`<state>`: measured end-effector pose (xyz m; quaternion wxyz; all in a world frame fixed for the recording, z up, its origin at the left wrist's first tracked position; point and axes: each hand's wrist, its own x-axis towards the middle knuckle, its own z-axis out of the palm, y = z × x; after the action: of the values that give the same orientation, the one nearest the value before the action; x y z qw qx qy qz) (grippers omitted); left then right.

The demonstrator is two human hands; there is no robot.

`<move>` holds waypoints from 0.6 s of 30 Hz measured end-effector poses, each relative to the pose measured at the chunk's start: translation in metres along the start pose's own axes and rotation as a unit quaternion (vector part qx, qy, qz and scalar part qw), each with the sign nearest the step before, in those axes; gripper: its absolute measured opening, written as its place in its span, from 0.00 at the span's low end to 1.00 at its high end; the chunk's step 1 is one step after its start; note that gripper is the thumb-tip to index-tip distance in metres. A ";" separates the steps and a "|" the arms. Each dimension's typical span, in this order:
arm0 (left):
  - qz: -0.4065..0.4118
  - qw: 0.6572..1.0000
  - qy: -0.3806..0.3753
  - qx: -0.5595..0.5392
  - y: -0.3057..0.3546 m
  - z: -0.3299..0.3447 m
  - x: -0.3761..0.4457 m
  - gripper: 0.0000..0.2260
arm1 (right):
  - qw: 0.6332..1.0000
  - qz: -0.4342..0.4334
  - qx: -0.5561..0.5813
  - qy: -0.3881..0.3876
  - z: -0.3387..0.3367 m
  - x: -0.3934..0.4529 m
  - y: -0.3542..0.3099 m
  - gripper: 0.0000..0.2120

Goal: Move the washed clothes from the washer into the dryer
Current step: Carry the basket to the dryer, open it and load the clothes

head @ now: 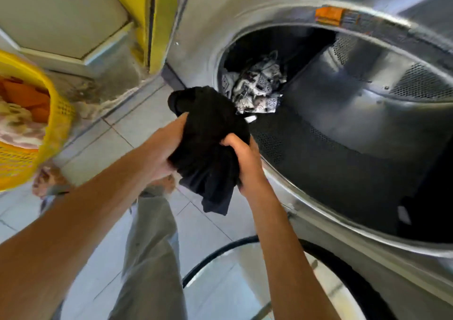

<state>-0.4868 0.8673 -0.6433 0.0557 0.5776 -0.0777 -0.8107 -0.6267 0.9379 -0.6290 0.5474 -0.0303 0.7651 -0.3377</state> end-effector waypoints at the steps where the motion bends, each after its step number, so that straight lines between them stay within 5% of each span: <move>1: -0.016 1.000 -0.027 0.001 -0.001 0.021 0.008 0.15 | 1.000 -0.001 0.004 0.031 -0.025 0.009 -0.005 0.16; 5: -0.018 0.989 -0.078 0.127 0.004 0.099 0.024 0.22 | 0.986 -0.049 -0.003 0.161 -0.115 0.043 -0.029 0.19; 8: 0.029 0.976 -0.094 0.194 0.012 0.130 0.025 0.17 | 0.964 -0.061 -0.100 0.239 -0.166 0.077 -0.040 0.28; 10: 0.053 0.971 -0.079 0.222 0.015 0.138 0.031 0.17 | 0.957 -0.055 -0.167 0.232 -0.186 0.098 -0.039 0.35; 18: 0.050 0.980 0.021 0.193 -0.002 0.076 0.059 0.17 | 0.929 -0.102 -0.329 0.135 -0.127 0.116 -0.016 0.22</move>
<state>-0.5775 0.8637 -0.6740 -0.0142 0.5898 -0.2602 -0.7644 -0.7872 0.9388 -0.6933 0.3606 -0.2408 0.8928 -0.1221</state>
